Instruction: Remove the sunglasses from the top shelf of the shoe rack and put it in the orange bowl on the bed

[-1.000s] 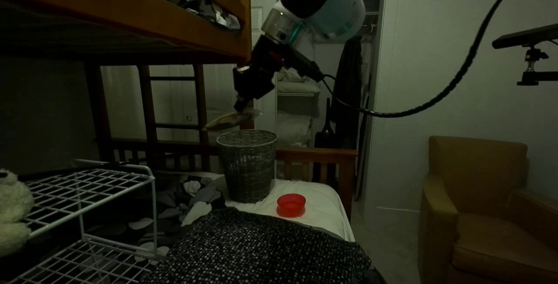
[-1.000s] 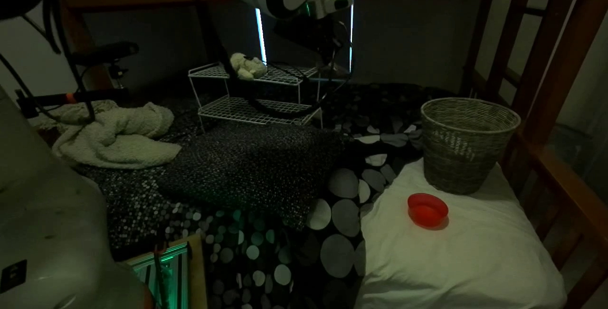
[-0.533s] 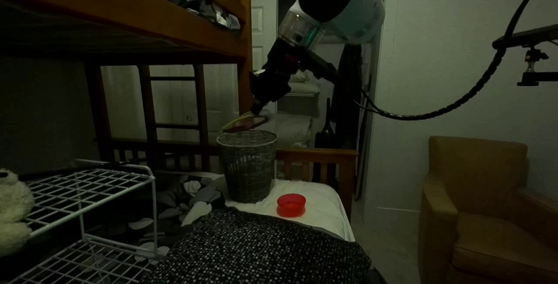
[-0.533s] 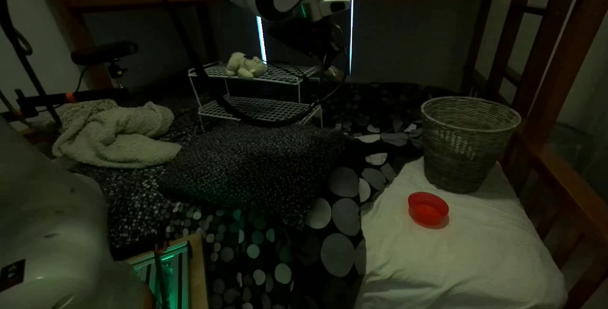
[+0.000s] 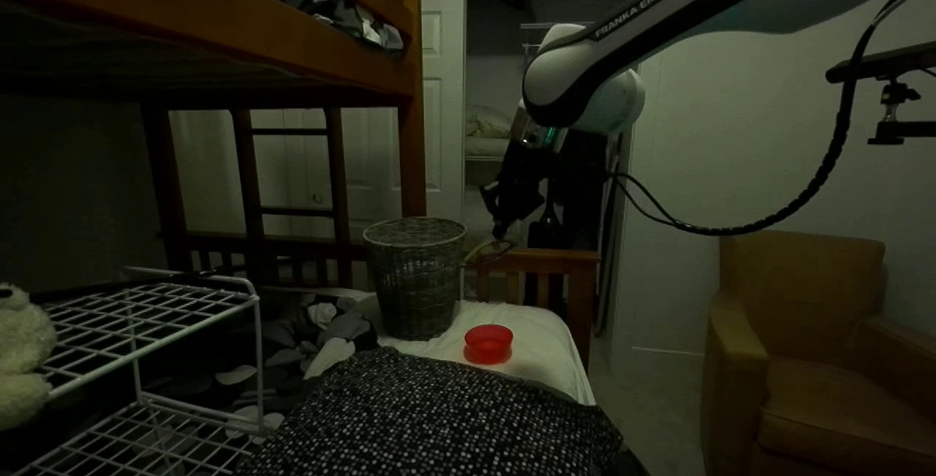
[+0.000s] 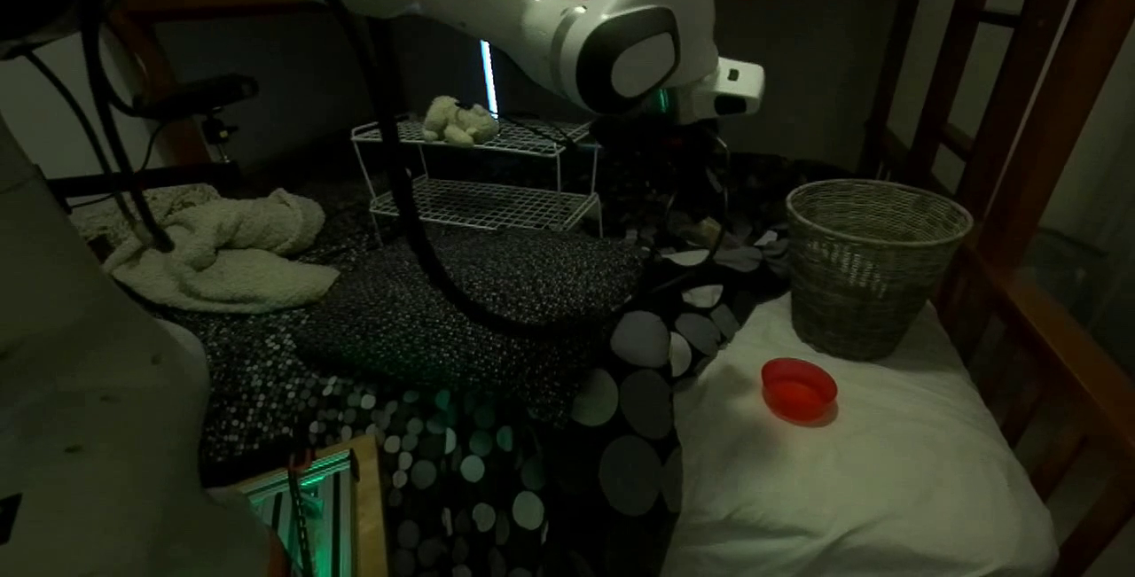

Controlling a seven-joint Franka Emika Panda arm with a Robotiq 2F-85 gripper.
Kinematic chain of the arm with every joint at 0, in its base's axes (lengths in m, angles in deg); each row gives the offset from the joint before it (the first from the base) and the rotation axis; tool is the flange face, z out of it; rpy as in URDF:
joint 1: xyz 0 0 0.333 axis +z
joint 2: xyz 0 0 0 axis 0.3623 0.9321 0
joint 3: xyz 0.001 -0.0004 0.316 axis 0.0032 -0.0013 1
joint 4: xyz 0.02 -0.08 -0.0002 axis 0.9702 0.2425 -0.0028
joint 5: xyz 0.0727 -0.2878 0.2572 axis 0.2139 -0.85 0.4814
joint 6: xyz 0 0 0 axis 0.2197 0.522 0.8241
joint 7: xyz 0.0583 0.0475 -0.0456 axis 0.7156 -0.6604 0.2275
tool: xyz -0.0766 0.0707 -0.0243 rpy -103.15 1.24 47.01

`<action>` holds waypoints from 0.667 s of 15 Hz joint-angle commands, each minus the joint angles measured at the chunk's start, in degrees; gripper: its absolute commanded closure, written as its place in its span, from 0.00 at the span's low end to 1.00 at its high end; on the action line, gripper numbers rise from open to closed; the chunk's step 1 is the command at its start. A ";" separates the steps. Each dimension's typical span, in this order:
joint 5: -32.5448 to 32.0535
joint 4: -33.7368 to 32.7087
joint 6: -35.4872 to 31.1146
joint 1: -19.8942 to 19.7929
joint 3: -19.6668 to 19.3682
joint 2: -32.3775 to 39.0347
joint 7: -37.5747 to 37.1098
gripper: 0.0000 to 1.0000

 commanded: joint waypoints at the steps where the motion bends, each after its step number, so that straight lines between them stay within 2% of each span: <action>1: -2.04 -3.12 -0.34 -0.67 -1.56 7.47 -5.83 1.00; 5: -1.87 -11.12 1.86 0.16 -3.04 17.57 -11.96 1.00; 7: -0.77 -14.98 3.48 0.10 -3.89 20.13 -13.71 1.00; 8: -0.74 -10.04 0.48 0.22 -3.43 17.05 -11.07 0.99; 10: -0.65 -13.38 1.34 0.25 -3.97 19.69 -11.99 0.99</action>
